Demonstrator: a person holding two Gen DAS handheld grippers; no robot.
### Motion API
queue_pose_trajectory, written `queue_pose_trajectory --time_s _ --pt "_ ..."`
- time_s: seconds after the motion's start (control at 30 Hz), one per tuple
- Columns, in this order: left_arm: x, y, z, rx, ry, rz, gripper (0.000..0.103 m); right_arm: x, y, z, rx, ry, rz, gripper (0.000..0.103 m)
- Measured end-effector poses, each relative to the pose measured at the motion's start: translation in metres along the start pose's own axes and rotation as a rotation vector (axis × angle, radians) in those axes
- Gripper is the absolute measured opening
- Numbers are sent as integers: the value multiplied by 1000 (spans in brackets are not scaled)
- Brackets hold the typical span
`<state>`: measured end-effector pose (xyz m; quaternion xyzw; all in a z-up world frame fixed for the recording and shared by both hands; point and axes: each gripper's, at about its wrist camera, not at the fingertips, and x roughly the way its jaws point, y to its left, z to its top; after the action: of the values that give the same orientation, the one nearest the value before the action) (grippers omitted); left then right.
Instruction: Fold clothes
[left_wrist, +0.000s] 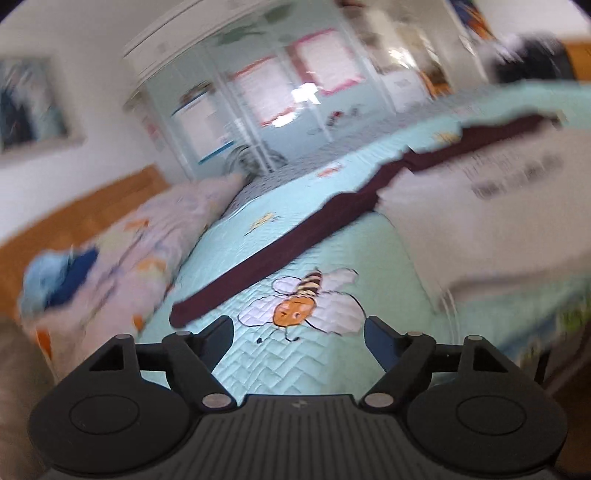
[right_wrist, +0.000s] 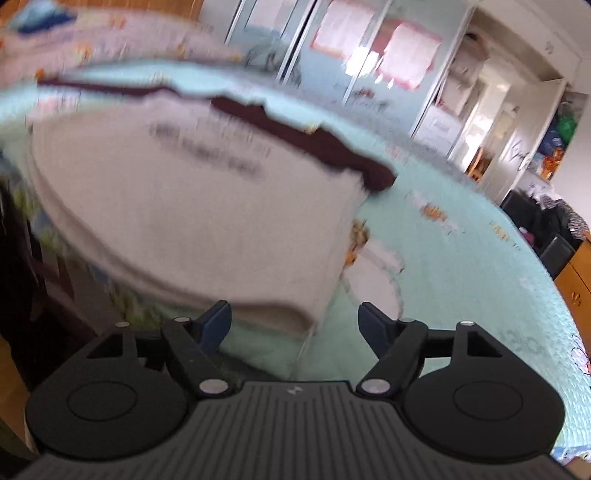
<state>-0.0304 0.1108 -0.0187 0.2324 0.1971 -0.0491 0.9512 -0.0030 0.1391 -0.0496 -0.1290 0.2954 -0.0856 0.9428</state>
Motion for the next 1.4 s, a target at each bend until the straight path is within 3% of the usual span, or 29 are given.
queue_pose_trajectory --time_s 0.13,0.27,0.4,0.57,0.67,0.8,0.97,1.13,1.4 --pt "25 30 15 -243 -17 -24 92 -16 -17 6 106 -143 -22 82" --pt "74 81 17 -738 -5 -203 95 -9 -35 9 201 -196 -108 88" --pt "137 131 -19 -1288 67 -249 95 12 -43 4 282 -159 -165 88" --pt "199 172 -65 -1691 91 -202 93 22 -47 2 334 -120 -165 88" --pt "227 188 -85 -1861 80 -188 93 23 -49 -1 351 -110 -175 88" --pt "258 205 -93 -1942 37 -186 95 25 -53 -3 377 -86 -191 88" --pt "291 225 -94 -1964 2 -207 102 34 -50 0 360 -37 -209 88" --pt "316 236 -78 -1910 50 -171 102 46 -43 6 314 10 -237 88" --pt "353 248 -61 -1770 37 -130 98 56 -41 8 276 73 -252 89"
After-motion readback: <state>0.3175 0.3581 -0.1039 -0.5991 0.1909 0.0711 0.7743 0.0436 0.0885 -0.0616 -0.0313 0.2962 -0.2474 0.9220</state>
